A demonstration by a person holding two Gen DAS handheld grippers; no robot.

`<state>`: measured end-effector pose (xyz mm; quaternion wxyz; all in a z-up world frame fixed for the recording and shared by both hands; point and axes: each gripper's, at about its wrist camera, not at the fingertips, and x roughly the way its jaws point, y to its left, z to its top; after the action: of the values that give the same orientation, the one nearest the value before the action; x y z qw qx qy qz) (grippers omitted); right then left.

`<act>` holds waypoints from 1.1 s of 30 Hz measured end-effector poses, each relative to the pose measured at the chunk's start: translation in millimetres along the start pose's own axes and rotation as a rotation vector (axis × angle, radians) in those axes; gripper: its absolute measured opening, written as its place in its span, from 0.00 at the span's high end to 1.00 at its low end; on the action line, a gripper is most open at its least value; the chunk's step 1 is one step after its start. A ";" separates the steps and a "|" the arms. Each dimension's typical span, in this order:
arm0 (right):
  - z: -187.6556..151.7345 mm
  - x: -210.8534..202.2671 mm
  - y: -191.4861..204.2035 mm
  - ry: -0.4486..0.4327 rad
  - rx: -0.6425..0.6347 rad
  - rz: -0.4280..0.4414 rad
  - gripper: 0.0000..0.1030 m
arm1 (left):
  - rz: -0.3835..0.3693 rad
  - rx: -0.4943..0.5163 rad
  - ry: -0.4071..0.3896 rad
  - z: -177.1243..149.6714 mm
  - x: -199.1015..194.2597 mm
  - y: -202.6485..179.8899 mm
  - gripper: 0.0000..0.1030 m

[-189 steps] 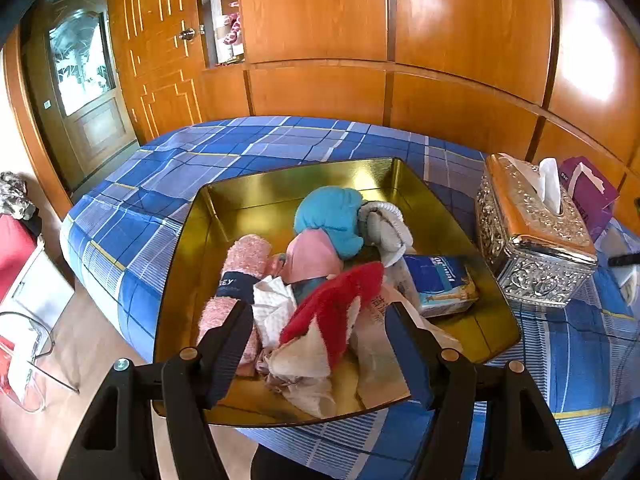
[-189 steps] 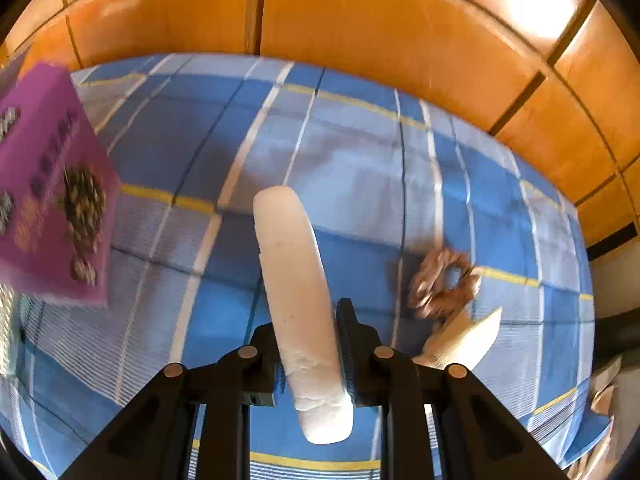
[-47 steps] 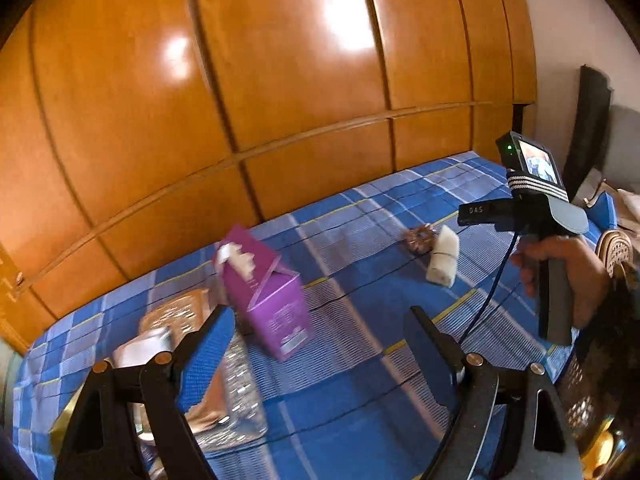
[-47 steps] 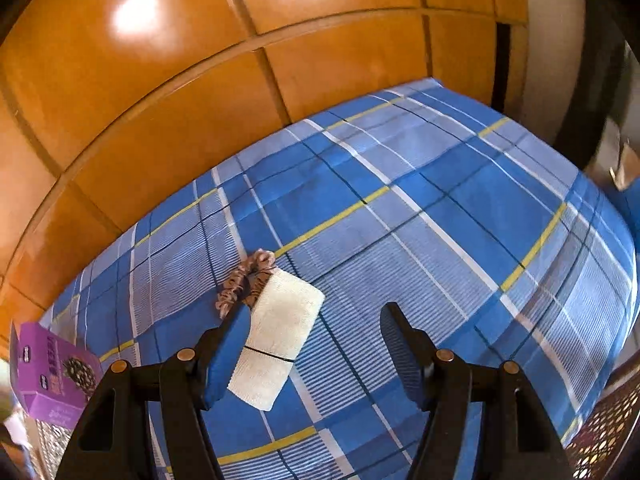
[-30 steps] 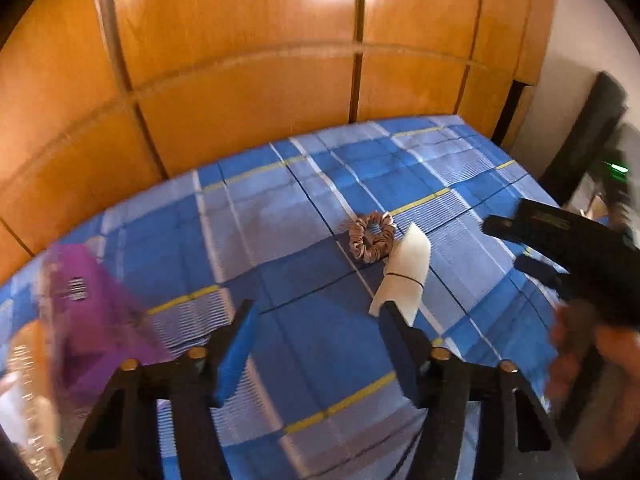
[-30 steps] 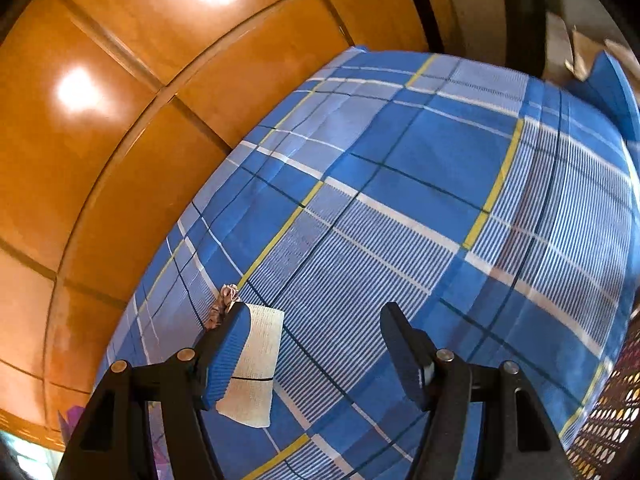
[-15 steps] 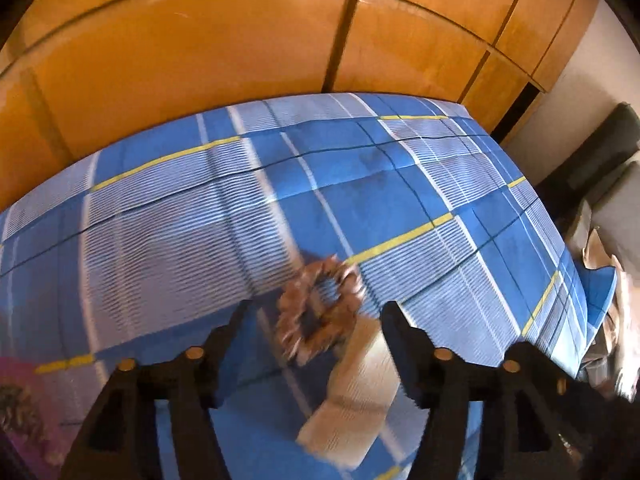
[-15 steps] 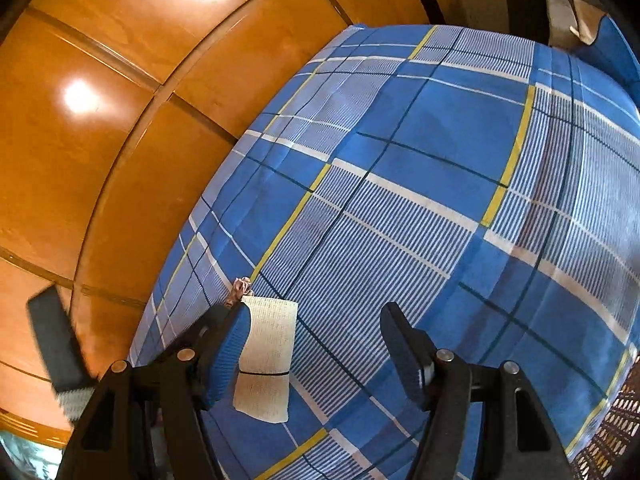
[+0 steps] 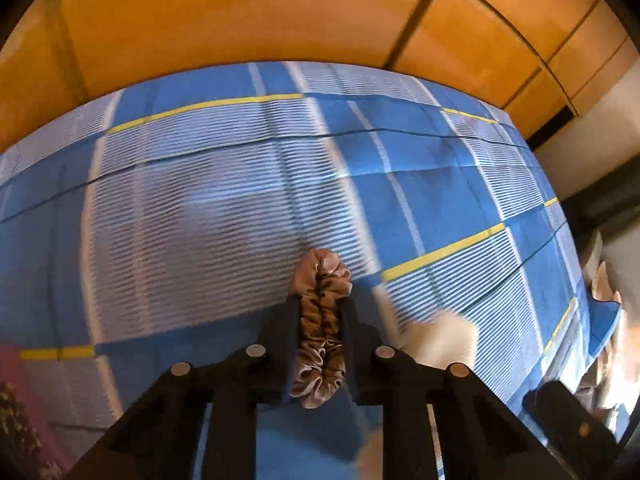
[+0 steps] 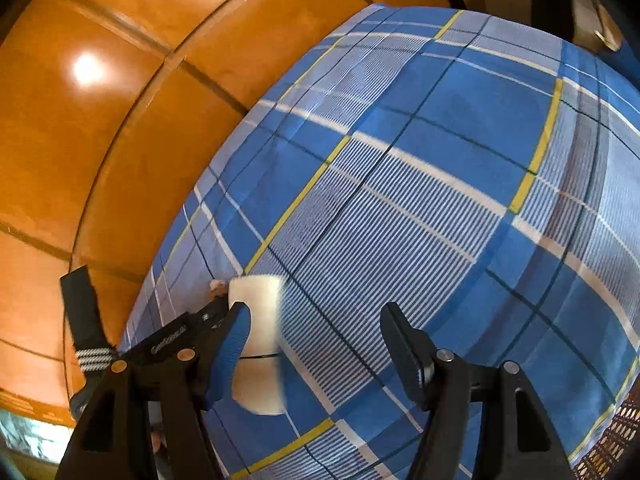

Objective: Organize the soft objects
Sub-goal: 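Grasp the brown scrunchie with left tool while right tool grasps the white rolled towel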

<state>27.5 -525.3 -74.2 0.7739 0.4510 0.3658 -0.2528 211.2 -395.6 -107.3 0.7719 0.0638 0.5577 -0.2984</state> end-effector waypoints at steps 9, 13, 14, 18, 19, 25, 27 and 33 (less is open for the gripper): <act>-19.8 25.5 34.1 0.108 -0.212 -0.091 0.34 | 0.122 0.123 -0.077 -65.1 -25.2 9.3 0.81; -25.5 38.1 41.3 0.141 -0.251 -0.138 0.34 | 0.119 0.150 -0.109 -86.7 -33.9 17.2 0.79; -25.5 41.8 41.9 0.152 -0.246 -0.146 0.34 | 0.120 0.155 -0.115 -91.6 -35.6 19.5 0.79; -21.1 53.5 52.1 0.140 -0.260 -0.174 0.33 | 0.114 0.157 -0.121 -95.6 -35.9 19.4 0.78; -21.8 58.4 55.5 0.147 -0.281 -0.187 0.33 | 0.105 0.150 -0.123 -96.9 -37.2 21.9 0.78; -28.3 59.9 66.0 0.132 -0.389 -0.203 0.64 | 0.112 0.170 -0.142 -104.7 -40.4 23.7 0.81; -29.1 61.8 66.1 0.138 -0.406 -0.206 0.63 | 0.117 0.149 -0.121 -102.6 -41.8 23.5 0.83; -32.8 59.4 64.9 0.135 -0.423 -0.207 0.63 | 0.102 0.079 -0.050 -87.2 -44.1 24.8 0.84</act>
<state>99.2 -469.8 -98.7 0.7950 0.2547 0.5058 -0.2177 143.8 -320.6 -105.7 0.7966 0.1149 0.5222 -0.2820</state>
